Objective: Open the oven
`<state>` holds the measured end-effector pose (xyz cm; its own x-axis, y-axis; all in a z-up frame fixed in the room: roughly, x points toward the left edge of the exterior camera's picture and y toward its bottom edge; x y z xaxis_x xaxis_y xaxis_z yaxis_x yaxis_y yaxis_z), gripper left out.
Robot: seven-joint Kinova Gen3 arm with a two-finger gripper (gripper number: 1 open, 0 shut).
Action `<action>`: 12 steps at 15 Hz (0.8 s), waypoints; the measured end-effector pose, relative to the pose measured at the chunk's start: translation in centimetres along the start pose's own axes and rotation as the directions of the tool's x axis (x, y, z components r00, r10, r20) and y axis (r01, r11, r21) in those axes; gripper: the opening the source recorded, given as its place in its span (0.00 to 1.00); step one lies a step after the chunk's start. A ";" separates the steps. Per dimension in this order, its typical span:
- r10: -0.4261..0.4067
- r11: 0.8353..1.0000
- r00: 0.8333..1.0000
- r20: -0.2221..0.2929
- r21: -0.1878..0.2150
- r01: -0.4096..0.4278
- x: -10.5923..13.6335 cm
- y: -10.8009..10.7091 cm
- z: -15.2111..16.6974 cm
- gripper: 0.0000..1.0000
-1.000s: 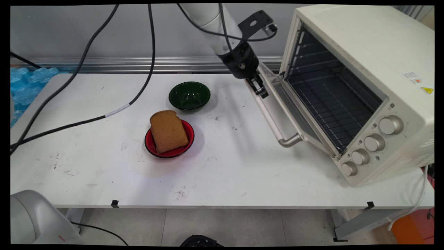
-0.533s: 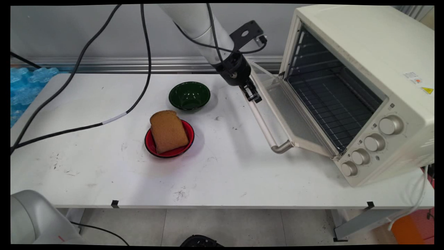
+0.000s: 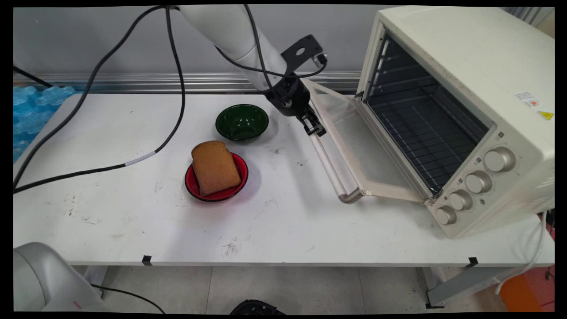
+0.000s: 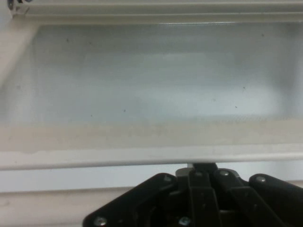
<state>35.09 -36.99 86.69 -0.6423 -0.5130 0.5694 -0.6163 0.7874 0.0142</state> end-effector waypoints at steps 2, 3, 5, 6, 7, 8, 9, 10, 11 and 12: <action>-0.003 1.000 1.000 -0.008 -0.005 0.003 -0.4 -0.1 -0.4 0.00; -0.004 1.000 1.000 -0.010 -0.007 0.003 -0.5 -0.1 -0.5 0.00; -0.002 1.000 1.000 -0.018 -0.016 0.001 -0.9 -0.2 -1.2 0.00; 0.001 1.000 1.000 -0.022 -0.020 -0.002 -1.1 -0.3 -1.7 0.00; 0.005 1.000 1.000 -0.024 -0.023 -0.005 -1.3 -0.3 -2.0 0.00; 0.009 1.000 1.000 -0.025 -0.026 -0.009 -1.4 -0.4 -2.4 0.00; 0.013 0.999 1.000 -0.027 -0.029 -0.014 -1.5 -0.5 -2.9 0.00; 0.018 0.999 0.999 -0.028 -0.032 -0.019 -1.7 -0.6 -3.5 0.00; 0.020 0.999 0.999 -0.029 -0.033 -0.021 -1.7 -0.7 -3.9 0.00; 0.026 0.999 0.999 -0.030 -0.035 -0.027 -1.8 -0.8 -4.6 0.00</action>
